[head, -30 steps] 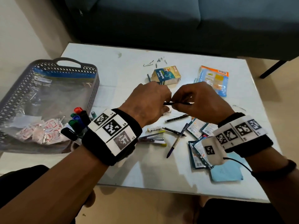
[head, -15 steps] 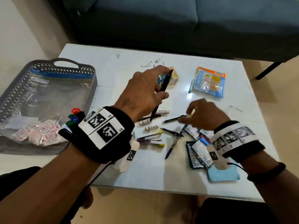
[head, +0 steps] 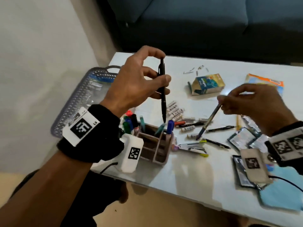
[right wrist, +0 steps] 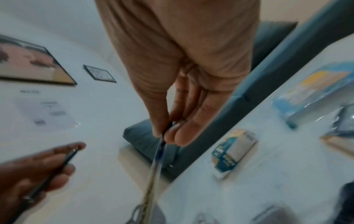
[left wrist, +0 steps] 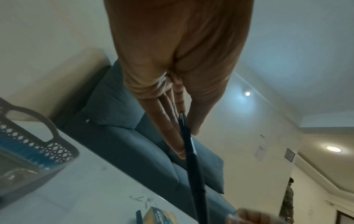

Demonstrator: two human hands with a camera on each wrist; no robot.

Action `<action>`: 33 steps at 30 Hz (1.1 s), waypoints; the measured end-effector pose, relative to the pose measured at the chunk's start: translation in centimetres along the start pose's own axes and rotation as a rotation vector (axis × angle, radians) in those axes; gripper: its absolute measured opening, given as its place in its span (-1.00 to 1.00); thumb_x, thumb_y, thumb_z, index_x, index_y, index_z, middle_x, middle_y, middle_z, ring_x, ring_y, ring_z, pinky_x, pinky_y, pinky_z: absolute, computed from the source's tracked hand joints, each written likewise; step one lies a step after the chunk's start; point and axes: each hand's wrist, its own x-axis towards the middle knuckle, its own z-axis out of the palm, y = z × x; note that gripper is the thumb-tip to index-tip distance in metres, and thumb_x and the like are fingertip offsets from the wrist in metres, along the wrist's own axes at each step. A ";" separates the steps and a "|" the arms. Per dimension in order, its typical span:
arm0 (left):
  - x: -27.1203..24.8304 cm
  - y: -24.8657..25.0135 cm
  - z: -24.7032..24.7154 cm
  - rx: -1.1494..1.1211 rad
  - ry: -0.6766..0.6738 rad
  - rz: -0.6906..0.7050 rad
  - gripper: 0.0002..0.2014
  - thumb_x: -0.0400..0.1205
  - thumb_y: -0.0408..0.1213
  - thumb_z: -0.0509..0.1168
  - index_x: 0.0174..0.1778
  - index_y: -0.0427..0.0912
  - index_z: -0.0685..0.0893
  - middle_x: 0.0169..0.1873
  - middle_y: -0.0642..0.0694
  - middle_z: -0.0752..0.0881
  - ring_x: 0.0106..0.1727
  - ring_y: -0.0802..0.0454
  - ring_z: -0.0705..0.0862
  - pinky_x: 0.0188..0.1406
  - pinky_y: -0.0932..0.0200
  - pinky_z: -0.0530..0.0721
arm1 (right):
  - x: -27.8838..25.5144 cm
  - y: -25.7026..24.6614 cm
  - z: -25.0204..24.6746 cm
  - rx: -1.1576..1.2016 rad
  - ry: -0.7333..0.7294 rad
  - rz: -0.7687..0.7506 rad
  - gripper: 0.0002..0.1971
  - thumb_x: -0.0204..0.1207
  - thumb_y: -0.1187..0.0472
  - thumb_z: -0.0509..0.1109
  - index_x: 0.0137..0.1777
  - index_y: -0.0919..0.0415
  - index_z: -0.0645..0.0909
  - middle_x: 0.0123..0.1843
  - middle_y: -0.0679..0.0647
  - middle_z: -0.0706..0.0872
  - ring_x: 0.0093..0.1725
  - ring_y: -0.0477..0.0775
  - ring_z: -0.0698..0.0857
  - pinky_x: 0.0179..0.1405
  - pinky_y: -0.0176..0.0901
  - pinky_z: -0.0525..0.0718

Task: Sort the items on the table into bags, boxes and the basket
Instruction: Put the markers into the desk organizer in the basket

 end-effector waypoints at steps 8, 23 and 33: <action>-2.6 -3.7 -2.2 0.239 0.046 0.119 -0.70 0.67 -0.17 0.48 0.25 0.02 0.56 -0.16 -0.01 0.86 -0.15 0.17 0.86 -0.09 0.03 0.87 | -2.1 -3.5 8.3 0.166 -0.062 -0.362 -0.81 0.44 0.25 0.67 -0.10 0.29 0.72 -0.19 0.24 0.88 -0.21 0.27 0.88 -0.12 0.02 0.85; -2.9 -6.0 -2.6 0.349 -0.042 0.207 -0.75 0.66 -0.17 0.49 0.19 -0.02 0.61 -0.09 0.06 0.81 -0.04 0.29 0.81 -0.07 0.22 0.83 | -3.0 -1.4 12.6 -0.201 -0.192 -0.492 -0.78 0.46 0.19 0.67 -0.04 0.30 0.74 -0.15 0.05 0.86 -0.19 0.01 0.87 -0.11 -0.03 0.87; -2.1 -8.7 -2.0 0.838 -0.363 0.248 -0.79 0.77 -0.06 0.28 0.14 0.02 0.80 -0.15 0.00 0.82 -0.19 0.00 0.71 -0.17 -0.12 0.72 | -3.0 0.5 13.5 -0.458 -0.324 -0.563 -0.88 0.50 0.14 0.65 -0.08 0.10 0.76 -0.19 -0.13 0.82 -0.15 -0.15 0.80 -0.08 -0.28 0.76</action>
